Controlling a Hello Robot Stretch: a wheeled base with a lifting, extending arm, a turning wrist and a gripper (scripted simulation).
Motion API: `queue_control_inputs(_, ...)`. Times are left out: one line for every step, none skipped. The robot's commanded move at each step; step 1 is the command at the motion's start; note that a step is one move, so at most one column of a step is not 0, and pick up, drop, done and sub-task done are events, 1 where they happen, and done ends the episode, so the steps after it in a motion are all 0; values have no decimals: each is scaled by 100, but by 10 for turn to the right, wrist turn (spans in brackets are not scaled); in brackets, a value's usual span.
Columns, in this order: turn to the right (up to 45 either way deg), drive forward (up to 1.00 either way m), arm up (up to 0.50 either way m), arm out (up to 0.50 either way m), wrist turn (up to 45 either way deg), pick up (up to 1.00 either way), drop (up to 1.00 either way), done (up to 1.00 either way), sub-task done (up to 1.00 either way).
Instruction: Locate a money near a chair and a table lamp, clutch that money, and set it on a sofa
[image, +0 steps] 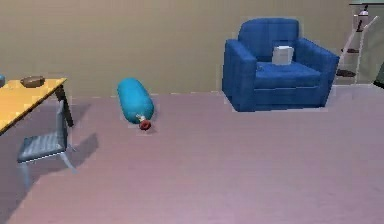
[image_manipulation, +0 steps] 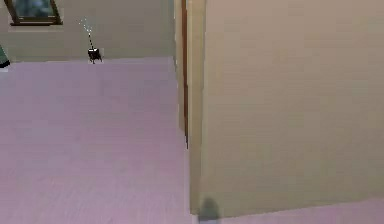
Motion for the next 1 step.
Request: queue_control_inputs(450,0,0,0,0,0,0,0,0)
